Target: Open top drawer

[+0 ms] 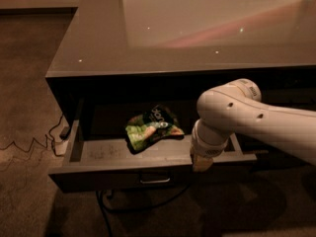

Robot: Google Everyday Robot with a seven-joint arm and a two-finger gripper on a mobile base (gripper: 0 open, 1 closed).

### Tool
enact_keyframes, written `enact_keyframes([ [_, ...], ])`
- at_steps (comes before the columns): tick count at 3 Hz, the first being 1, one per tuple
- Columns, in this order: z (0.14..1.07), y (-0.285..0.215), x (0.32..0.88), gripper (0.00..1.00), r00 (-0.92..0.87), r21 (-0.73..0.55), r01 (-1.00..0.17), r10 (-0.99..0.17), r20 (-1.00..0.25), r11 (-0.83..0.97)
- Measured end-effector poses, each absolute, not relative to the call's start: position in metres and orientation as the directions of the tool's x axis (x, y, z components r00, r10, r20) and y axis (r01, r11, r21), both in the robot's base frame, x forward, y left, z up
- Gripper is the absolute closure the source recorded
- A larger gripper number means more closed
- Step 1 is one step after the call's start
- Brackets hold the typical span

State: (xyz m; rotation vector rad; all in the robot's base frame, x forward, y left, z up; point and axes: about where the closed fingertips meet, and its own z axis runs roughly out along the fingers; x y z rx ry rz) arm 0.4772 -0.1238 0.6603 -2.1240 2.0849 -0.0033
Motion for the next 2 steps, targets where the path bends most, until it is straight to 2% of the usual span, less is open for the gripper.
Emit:
enact_keyframes([
  [2, 0.6603, -0.1238, 0.4772, 0.12, 0.025, -0.119, -0.993, -0.993, -0.114, -0.012],
])
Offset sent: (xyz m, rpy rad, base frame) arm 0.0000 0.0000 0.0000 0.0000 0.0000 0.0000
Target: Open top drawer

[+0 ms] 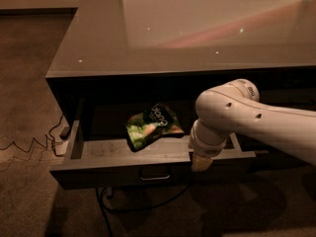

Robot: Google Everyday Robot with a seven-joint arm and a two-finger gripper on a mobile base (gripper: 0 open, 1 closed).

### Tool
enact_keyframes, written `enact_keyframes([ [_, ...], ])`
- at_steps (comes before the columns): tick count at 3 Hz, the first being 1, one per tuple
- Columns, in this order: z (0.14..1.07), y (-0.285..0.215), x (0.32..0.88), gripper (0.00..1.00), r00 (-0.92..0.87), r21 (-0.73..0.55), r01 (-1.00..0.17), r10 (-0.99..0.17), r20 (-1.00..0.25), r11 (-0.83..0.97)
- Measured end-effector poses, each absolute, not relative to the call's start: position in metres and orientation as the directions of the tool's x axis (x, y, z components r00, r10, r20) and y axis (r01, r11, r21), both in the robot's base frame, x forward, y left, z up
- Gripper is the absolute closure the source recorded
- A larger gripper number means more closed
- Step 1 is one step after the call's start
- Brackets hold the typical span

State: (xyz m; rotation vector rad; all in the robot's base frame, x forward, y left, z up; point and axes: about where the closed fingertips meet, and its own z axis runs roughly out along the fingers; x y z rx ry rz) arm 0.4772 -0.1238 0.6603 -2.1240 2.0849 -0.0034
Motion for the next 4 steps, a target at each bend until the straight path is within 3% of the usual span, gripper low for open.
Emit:
enact_keyframes([
  [1, 0.66, -0.124, 0.477, 0.0, 0.025, -0.119, -0.993, -0.993, -0.114, -0.012],
  [4, 0.666, -0.109, 0.469, 0.0, 0.059, -0.138, -0.99, -0.991, -0.12, -0.043],
])
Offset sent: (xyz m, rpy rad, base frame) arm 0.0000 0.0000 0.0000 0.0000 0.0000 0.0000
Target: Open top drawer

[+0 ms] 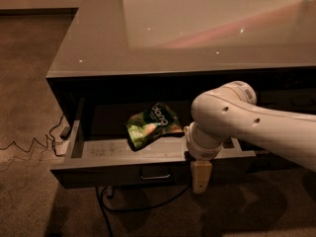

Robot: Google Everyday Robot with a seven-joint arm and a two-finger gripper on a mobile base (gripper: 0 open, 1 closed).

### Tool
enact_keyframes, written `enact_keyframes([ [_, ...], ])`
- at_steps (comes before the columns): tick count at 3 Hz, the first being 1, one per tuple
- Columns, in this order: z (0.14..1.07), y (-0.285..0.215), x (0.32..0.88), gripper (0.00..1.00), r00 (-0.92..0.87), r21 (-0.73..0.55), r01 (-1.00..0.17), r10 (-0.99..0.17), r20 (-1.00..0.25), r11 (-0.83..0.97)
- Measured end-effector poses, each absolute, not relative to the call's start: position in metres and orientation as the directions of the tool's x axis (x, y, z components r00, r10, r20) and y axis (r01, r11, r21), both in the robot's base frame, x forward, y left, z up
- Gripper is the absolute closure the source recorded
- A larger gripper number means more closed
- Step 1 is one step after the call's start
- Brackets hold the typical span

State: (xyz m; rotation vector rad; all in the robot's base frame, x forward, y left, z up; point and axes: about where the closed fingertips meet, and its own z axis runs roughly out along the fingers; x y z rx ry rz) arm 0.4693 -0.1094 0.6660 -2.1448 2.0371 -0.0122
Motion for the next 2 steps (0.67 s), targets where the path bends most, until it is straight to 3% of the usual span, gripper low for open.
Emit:
enact_keyframes([
  [2, 0.68, -0.116, 0.451, 0.0, 0.054, -0.19, -0.981, -0.991, -0.124, -0.029],
])
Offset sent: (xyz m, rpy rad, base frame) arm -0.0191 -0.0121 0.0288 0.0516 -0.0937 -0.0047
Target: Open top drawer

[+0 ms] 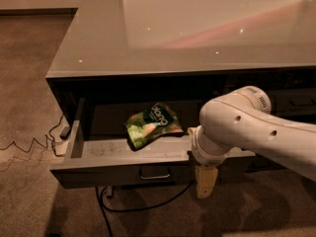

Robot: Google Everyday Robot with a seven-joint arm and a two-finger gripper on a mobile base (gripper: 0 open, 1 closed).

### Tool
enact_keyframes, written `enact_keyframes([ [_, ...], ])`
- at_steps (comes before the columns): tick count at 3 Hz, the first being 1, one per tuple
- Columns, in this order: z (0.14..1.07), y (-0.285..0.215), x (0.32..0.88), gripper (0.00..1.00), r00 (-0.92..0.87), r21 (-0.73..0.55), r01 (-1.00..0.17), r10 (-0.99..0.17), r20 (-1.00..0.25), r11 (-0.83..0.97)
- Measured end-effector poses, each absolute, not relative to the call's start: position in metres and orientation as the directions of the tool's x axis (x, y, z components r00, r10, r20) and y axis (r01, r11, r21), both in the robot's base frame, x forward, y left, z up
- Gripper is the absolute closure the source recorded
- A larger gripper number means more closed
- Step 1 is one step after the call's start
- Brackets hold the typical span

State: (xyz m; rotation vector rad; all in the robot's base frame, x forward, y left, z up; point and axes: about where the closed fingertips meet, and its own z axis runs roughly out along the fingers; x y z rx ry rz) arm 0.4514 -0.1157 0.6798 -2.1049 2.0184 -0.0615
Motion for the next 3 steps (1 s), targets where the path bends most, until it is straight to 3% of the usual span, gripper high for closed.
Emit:
enact_keyframes([
  [1, 0.699, -0.112, 0.462, 0.19, 0.079, -0.24, -0.97, -0.985, -0.152, -0.041],
  [3, 0.72, -0.102, 0.484, 0.65, 0.092, -0.315, -0.948, -0.982, -0.162, -0.037],
])
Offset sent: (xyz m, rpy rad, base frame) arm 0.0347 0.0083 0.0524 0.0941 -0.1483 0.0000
